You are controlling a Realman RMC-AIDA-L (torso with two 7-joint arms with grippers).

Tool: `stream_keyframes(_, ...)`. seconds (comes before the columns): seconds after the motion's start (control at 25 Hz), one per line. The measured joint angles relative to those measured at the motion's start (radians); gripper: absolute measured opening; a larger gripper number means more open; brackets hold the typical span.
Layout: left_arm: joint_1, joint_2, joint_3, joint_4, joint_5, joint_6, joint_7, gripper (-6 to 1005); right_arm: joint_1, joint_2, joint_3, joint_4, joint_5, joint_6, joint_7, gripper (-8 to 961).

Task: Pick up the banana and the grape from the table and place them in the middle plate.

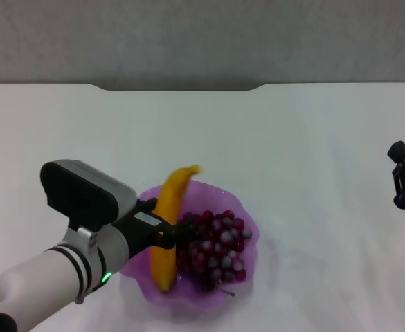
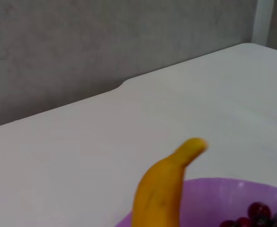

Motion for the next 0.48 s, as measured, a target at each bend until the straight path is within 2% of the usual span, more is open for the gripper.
stream_keyframes(0.24,0.003,0.0,-0.015,0.004,-0.002,0.019,0.0,782,0.0,0.0,0.0,0.0,0.0,0.004,0.0,0)
stream_keyframes(0.44,0.017,0.005,-0.019,-0.011,-0.001,0.113,0.0,893,-0.009,0.0,0.034,0.001,0.0,0.007,-0.001,0)
stream_keyframes(0.48,0.024,0.006,-0.024,-0.015,0.0,0.148,0.004,878,-0.014,0.0,0.05,0.001,0.0,0.005,-0.001,0)
